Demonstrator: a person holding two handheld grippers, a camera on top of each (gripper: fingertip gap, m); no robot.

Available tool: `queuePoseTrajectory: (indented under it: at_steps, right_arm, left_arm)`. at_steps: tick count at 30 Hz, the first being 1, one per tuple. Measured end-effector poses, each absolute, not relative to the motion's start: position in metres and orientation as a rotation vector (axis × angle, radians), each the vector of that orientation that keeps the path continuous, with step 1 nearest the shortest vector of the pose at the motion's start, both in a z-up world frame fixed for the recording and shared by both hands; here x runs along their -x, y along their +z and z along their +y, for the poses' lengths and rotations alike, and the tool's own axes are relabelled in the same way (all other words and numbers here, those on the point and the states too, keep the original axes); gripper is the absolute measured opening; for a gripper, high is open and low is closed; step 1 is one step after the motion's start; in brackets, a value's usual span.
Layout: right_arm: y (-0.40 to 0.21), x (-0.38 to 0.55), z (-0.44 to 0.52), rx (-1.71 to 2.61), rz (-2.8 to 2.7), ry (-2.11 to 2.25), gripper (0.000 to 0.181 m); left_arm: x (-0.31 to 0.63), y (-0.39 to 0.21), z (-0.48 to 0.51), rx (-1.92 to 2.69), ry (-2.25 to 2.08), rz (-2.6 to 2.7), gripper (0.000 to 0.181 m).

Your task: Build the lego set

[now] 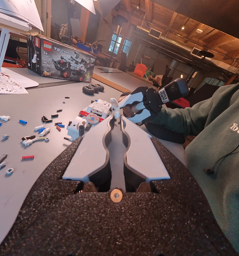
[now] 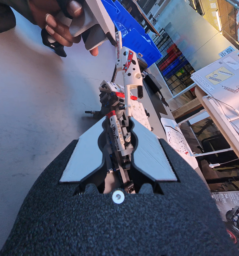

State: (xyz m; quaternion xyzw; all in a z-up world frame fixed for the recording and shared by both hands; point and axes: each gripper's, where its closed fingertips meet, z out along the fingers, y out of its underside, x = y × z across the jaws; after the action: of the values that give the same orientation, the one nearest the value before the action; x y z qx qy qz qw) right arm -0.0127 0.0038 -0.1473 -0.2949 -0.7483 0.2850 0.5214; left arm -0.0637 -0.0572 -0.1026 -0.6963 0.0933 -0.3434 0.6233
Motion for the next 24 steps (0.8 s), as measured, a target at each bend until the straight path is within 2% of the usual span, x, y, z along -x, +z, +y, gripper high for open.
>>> queuePoseTrajectory:
  at_steps: [6, 10, 24]
  right_arm:
    - [-0.138, 0.015, 0.009, 0.738, -1.731, 0.691, 0.022]
    - [-0.136, 0.014, 0.017, 0.75, -1.701, 0.664, 0.002]
    - [-0.142, 0.011, 0.025, 0.747, -1.728, 0.648, 0.0]
  left_arm:
    - [0.064, -0.102, -0.057, 1.597, -0.806, 0.195, 0.007]
    - [0.06, -0.109, -0.057, 1.639, -0.783, 0.23, 0.007]
    - [0.057, -0.144, -0.055, 1.848, -0.607, 0.349, 0.008]
